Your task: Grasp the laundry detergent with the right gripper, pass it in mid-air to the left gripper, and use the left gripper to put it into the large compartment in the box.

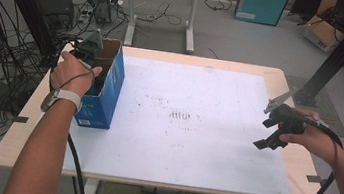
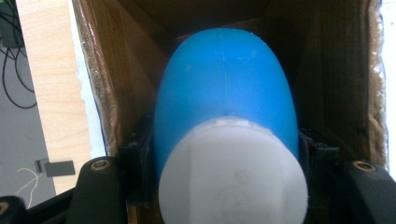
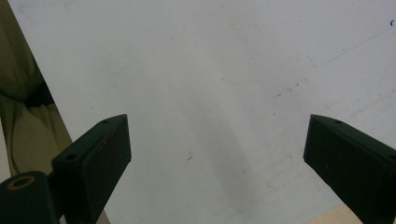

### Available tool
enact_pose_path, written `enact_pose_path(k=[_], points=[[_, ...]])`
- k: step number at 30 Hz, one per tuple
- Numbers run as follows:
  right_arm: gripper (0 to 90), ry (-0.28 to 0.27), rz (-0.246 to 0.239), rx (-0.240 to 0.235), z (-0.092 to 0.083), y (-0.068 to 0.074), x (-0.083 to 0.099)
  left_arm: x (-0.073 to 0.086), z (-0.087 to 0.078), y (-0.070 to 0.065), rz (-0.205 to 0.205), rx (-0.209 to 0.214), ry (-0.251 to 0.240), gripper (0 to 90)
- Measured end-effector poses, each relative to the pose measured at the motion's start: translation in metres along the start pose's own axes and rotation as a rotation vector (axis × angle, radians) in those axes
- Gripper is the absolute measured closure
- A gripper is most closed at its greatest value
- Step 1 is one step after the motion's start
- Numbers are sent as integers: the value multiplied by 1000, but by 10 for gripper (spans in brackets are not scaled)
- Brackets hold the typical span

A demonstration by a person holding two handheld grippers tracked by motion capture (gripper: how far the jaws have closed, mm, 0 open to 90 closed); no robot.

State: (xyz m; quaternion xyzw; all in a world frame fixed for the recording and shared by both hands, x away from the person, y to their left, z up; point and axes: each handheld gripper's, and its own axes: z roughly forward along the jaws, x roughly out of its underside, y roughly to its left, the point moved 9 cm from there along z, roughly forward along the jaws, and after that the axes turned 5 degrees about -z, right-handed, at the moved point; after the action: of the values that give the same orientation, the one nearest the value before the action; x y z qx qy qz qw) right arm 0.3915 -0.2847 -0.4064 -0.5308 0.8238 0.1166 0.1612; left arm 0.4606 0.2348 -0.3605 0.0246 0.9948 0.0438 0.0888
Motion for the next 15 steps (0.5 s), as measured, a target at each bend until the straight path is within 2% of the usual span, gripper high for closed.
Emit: enact_pose_path(k=[15], points=[[75,-1,-3,4,0,0,0,0,0,0,0,0,-1,373]])
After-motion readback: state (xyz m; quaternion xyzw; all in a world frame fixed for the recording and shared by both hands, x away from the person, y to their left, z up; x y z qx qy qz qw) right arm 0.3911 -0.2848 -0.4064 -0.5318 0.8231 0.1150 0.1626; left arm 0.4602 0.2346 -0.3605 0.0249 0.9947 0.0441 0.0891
